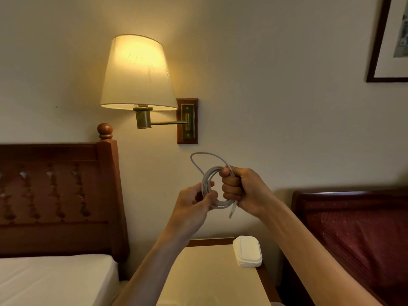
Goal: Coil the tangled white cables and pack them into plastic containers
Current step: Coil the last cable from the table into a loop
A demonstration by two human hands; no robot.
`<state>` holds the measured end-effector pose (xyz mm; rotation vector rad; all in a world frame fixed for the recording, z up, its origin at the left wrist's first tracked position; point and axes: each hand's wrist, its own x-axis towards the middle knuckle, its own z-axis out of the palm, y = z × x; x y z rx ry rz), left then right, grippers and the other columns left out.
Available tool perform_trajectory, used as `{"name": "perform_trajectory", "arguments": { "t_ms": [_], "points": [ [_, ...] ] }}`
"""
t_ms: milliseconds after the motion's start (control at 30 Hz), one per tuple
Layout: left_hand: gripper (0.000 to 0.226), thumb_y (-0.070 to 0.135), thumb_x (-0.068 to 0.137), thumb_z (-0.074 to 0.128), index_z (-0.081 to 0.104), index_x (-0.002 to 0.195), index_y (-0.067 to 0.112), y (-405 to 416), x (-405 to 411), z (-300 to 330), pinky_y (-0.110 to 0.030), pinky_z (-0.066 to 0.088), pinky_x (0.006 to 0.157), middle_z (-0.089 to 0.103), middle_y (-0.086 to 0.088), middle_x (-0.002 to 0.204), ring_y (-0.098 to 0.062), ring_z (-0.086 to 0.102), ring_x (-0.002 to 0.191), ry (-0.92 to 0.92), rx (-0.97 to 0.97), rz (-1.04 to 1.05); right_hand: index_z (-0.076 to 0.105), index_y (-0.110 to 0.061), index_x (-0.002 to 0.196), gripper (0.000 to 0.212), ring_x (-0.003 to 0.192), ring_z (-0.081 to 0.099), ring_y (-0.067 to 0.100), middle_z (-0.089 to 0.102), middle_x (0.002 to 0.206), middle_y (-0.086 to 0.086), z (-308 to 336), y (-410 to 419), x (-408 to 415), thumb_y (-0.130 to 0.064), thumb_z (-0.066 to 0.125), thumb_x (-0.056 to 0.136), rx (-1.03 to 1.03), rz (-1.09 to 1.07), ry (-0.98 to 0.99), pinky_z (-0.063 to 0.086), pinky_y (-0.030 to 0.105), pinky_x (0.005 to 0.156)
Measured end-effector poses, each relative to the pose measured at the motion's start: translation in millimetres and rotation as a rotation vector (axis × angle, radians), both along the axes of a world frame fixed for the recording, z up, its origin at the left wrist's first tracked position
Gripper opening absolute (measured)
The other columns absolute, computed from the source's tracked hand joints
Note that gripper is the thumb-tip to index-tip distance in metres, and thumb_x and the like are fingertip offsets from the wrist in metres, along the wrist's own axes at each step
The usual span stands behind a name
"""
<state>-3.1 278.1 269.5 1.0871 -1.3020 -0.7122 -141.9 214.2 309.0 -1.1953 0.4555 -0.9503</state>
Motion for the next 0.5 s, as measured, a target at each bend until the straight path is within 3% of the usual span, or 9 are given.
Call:
{"name": "perform_trajectory", "arguments": {
  "t_ms": [67, 133, 200, 300, 400, 500],
  "points": [
    [0.019, 0.016, 0.1, 0.049, 0.066, 0.094, 0.012, -1.8, -0.5, -3.6, -0.036, 0.061, 0.071, 0.071, -0.011, 0.08, -0.026, 0.07, 0.074, -0.137, -0.048, 0.075, 0.045, -0.013, 0.072, 0.04, 0.036, 0.022, 0.007, 0.028, 0.045, -0.007, 5.0, -2.8, 3.7, -0.014, 0.021, 0.104, -0.014, -0.04, 0.016, 0.026, 0.019, 0.036],
    [0.028, 0.023, 0.103, 0.043, 0.067, 0.095, 0.012, -2.1, -1.0, -11.0, -0.029, 0.057, 0.058, 0.068, -0.001, 0.067, -0.02, 0.066, 0.058, -0.337, -0.094, 0.179, 0.044, -0.013, 0.072, 0.039, 0.036, 0.021, 0.007, 0.027, 0.044, -0.008, 9.8, -5.5, 6.0, -0.013, 0.021, 0.103, -0.025, -0.069, 0.042, 0.024, 0.019, 0.035],
    [0.034, 0.029, 0.103, 0.039, 0.07, 0.096, 0.018, -1.1, -2.6, -22.5, -0.019, 0.045, 0.054, 0.06, 0.009, 0.064, -0.015, 0.063, 0.062, -0.542, -0.149, 0.334, 0.045, -0.012, 0.071, 0.041, 0.036, 0.02, 0.007, 0.026, 0.044, -0.008, 14.4, -7.8, 8.8, -0.014, 0.022, 0.104, -0.051, -0.101, 0.08, 0.022, 0.019, 0.037],
    [0.037, 0.026, 0.104, 0.038, 0.066, 0.081, 0.024, 4.9, -7.4, -45.5, -0.018, 0.046, 0.063, 0.059, 0.009, 0.066, -0.008, 0.059, 0.065, -0.544, -0.107, 0.366, 0.045, -0.013, 0.07, 0.043, 0.036, 0.021, 0.007, 0.027, 0.043, -0.008, 24.4, -13.2, 10.5, -0.017, 0.022, 0.106, -0.073, -0.141, 0.065, 0.022, 0.019, 0.037],
    [0.039, 0.027, 0.103, 0.039, 0.053, 0.066, 0.026, 13.3, -13.8, -70.9, -0.016, 0.037, 0.053, 0.051, 0.01, 0.057, -0.004, 0.052, 0.057, -0.479, -0.066, 0.355, 0.045, -0.013, 0.069, 0.044, 0.036, 0.022, 0.006, 0.029, 0.043, -0.008, 34.2, -20.6, 8.8, -0.018, 0.022, 0.106, -0.087, -0.163, 0.055, 0.024, 0.018, 0.036],
    [0.039, 0.04, 0.097, 0.036, 0.05, 0.065, 0.023, 22.0, -22.7, -89.0, -0.018, 0.033, 0.052, 0.048, 0.011, 0.051, -0.004, 0.047, 0.054, -0.319, -0.009, 0.244, 0.046, -0.014, 0.068, 0.045, 0.036, 0.022, 0.006, 0.029, 0.043, -0.008, 31.3, -24.6, 11.8, -0.019, 0.023, 0.106, -0.083, -0.17, 0.073, 0.023, 0.018, 0.036]
  ]
}}
